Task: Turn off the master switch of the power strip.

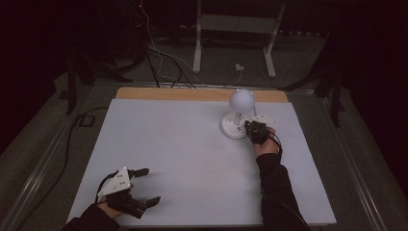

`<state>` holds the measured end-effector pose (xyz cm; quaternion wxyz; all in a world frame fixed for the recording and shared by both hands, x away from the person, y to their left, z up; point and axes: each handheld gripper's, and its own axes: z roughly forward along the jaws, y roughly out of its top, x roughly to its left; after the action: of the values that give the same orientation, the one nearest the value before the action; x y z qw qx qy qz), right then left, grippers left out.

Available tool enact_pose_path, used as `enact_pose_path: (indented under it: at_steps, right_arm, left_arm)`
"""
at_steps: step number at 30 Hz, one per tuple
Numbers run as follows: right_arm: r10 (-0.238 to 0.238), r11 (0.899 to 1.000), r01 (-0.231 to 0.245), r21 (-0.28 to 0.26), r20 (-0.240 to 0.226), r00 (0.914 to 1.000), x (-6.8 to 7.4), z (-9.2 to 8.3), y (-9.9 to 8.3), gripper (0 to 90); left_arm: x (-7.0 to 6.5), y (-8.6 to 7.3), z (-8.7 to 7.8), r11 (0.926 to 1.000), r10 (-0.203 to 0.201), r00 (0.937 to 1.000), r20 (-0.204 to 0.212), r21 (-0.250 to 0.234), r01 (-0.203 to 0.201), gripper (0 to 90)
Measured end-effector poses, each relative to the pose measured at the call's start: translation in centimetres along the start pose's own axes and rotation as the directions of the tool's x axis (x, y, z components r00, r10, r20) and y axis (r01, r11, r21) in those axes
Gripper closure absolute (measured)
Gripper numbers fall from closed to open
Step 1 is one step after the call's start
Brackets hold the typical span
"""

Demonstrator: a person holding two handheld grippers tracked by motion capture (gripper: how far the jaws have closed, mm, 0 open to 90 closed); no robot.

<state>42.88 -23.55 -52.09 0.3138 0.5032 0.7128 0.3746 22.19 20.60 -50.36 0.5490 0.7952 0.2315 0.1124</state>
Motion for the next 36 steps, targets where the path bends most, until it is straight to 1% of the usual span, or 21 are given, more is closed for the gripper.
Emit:
enact_pose_path:
  at_steps: [3, 4, 8, 9, 11, 14, 17, 19, 21, 24, 28, 30, 31, 32, 33, 35, 36]
  right_arm:
    - [-0.020, 1.000, 0.020, 0.005, 0.011, 0.9997, 0.2, 0.0, 0.1, 90.0]
    - [-0.009, 1.000, 0.009, 0.005, 0.012, 0.9999, 0.2, 0.0, 0.0, 90.0]
    - [-0.032, 0.999, 0.032, 0.004, 0.030, 0.9990, 0.5, 0.1, -0.1, 90.0]
    - [-0.026, 1.000, 0.026, 0.009, 0.042, 0.9988, 0.7, 0.1, 0.0, 90.0]
    - [-0.023, 1.000, 0.023, 0.012, 0.048, 0.9986, 0.8, 0.1, 0.0, 90.0]
    - [0.000, 1.000, 0.000, 0.004, 0.033, 0.9995, 0.5, 0.1, -0.1, 90.0]
    - [0.007, 1.000, -0.007, 0.003, 0.030, 0.9995, 0.5, 0.1, -0.1, 90.0]
    - [-0.008, 1.000, 0.007, 0.010, 0.039, 0.9992, 0.6, 0.1, 0.0, 90.0]
    - [-0.005, 1.000, 0.005, 0.010, 0.036, 0.9994, 0.6, 0.1, 0.0, 90.0]
    - [-0.033, 0.999, 0.032, 0.012, 0.043, 0.9985, 0.7, 0.1, 0.1, 90.0]
    - [-0.032, 0.999, 0.031, 0.015, 0.037, 0.9988, 0.6, 0.1, 0.1, 90.0]
    - [-0.048, 0.999, 0.047, 0.022, 0.048, 0.9977, 0.7, 0.0, 0.4, 89.9]
    - [-0.026, 0.999, 0.025, 0.023, 0.034, 0.9991, 0.6, -0.1, 0.7, 87.4]
    - [-0.034, 0.999, 0.034, 0.001, 0.047, 0.9983, 0.4, -0.2, 0.7, 86.7]
    - [-0.026, 0.999, 0.027, -0.026, 0.048, 0.9985, 0.2, -0.5, 0.8, 86.7]
    - [-0.001, 0.998, 0.003, -0.064, 0.039, 0.9992, -0.1, -1.2, 1.2, 85.8]
    - [-0.001, 0.998, 0.003, -0.064, 0.039, 0.9992, -0.1, -1.2, 1.2, 85.8]
  left_arm:
    - [0.0, 0.0, -0.1, 1.0000, 0.001, 1.0000, 0.001, -0.002, -0.001, 0.4]
    - [0.0, 0.0, -0.1, 1.0000, 0.002, 1.0000, 0.001, -0.002, -0.002, 0.4]
    - [0.0, 0.0, 0.0, 1.0000, 0.002, 1.0000, 0.001, 0.000, -0.002, 0.4]
    - [0.1, 0.0, 0.0, 1.0000, -0.003, 1.0000, 0.002, -0.002, 0.003, 0.4]
    - [0.1, 0.0, 0.0, 1.0000, 0.000, 1.0000, 0.002, 0.001, 0.000, 0.4]
    - [0.1, 0.0, 0.0, 1.0000, 0.000, 1.0000, 0.001, 0.001, 0.000, 0.4]
    - [0.1, 0.0, 0.0, 1.0000, -0.002, 1.0000, 0.000, 0.001, 0.002, 0.4]
    - [0.0, 0.0, 0.0, 1.0000, -0.002, 1.0000, -0.001, 0.001, 0.002, 0.3]
    - [0.1, 0.0, 0.0, 1.0000, -0.007, 1.0000, -0.004, -0.002, 0.007, 0.3]
    - [0.1, 0.0, 0.0, 1.0000, -0.004, 1.0000, -0.005, 0.000, 0.004, 0.4]
    - [0.1, 0.0, -0.1, 1.0000, -0.005, 1.0000, -0.006, -0.003, 0.005, 0.4]
    - [0.2, 0.0, -0.1, 1.0000, -0.004, 1.0000, -0.007, -0.001, 0.004, 0.4]
    - [0.2, 0.0, -0.1, 1.0000, -0.005, 1.0000, -0.008, -0.002, 0.005, 0.4]
    - [0.2, 0.0, -0.1, 1.0000, -0.006, 1.0000, -0.007, -0.002, 0.006, 0.4]
    - [0.2, 0.0, -0.1, 1.0000, -0.006, 1.0000, -0.007, -0.002, 0.006, 0.4]
    - [0.2, 0.0, -0.1, 1.0000, -0.004, 1.0000, -0.008, -0.001, 0.003, 0.3]
    - [0.2, 0.0, -0.1, 1.0000, -0.002, 1.0000, -0.008, 0.000, 0.002, 0.3]
